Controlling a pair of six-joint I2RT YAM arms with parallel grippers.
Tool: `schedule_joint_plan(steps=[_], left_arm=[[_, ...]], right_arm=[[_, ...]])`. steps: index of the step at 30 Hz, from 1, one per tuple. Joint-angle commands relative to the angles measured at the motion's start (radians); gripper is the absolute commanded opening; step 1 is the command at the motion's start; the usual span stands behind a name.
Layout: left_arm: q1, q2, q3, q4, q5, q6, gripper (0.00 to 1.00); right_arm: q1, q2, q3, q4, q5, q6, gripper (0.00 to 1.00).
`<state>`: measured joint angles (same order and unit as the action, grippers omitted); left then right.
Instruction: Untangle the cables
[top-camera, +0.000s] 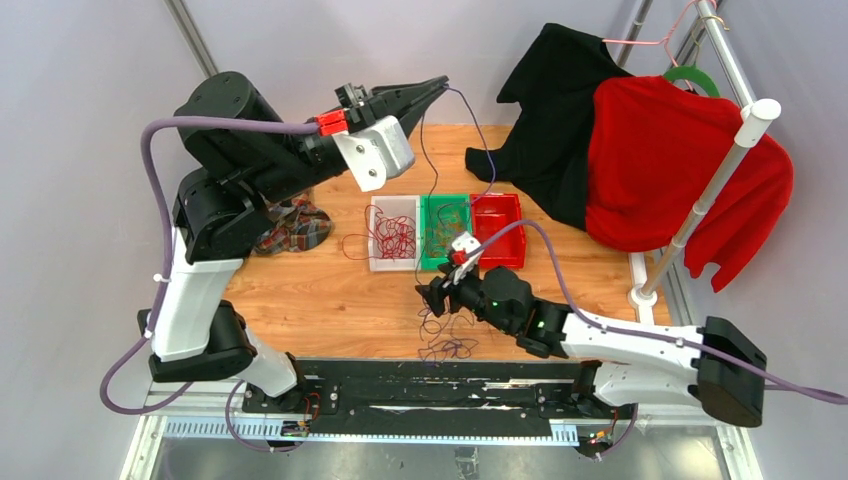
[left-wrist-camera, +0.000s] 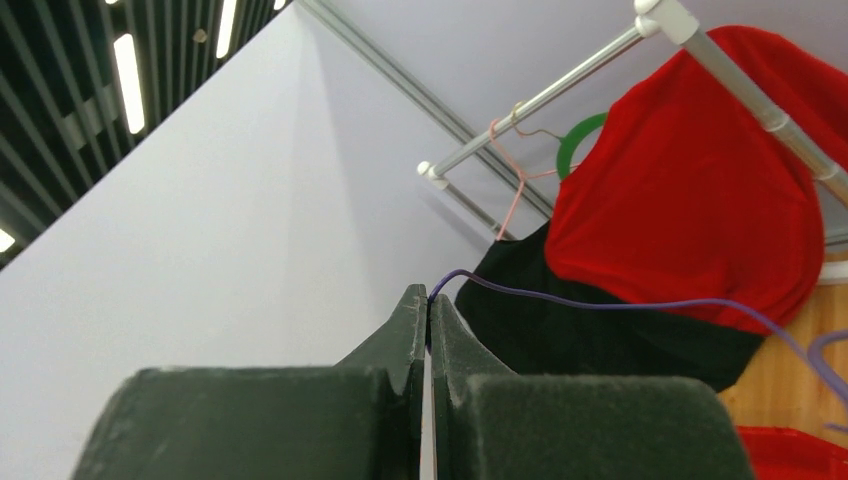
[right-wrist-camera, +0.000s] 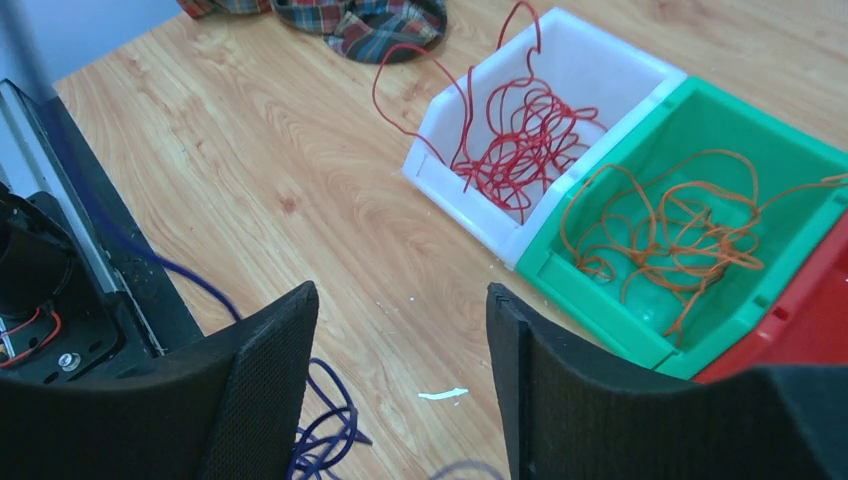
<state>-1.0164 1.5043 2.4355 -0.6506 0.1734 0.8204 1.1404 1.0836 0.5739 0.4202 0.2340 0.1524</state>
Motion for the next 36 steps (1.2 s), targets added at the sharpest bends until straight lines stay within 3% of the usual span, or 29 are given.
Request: schedule_joint_plan(steps=[1, 6, 12, 15, 20, 24, 27, 31, 36], left_arm=[[-0.011, -0.014, 0.034, 0.077, -0.071, 0.083, 0.01], [-0.010, -0.035, -0.014, 0.247, -0.156, 0.236, 0.00], [-0.011, 0.003, 0.057, 0.356, -0.191, 0.391, 0.00], [-0.010, 0.015, 0.063, 0.407, -0.207, 0.469, 0.01], [-0.010, 0.064, 0.079, 0.525, -0.248, 0.593, 0.01], [-0.010, 0.102, 0.129, 0.554, -0.246, 0.557, 0.01], [-0.020, 0.082, 0.088, 0.524, -0.221, 0.512, 0.01], [-0.050, 0.062, 0.048, 0.514, -0.210, 0.511, 0.00], [-0.069, 0.079, 0.088, 0.489, -0.224, 0.549, 0.00]], right_arm=[[0.007, 0.057, -0.003, 0.110, -0.023, 0.035, 0.61], [0.006, 0.095, -0.127, 0.156, 0.007, 0.128, 0.58], [0.013, 0.090, -0.304, 0.211, 0.072, 0.225, 0.58], [0.014, 0.013, -0.399, 0.265, 0.083, 0.257, 0.65], [0.015, -0.233, -0.441, 0.104, 0.133, 0.250, 0.72], [0.015, -0.418, -0.422, -0.069, 0.185, 0.227, 0.72], [0.015, -0.490, -0.391, -0.082, 0.175, 0.161, 0.72], [0.015, -0.401, -0.244, -0.038, 0.109, 0.053, 0.73], [0.017, -0.114, -0.055, 0.036, -0.066, 0.039, 0.73]])
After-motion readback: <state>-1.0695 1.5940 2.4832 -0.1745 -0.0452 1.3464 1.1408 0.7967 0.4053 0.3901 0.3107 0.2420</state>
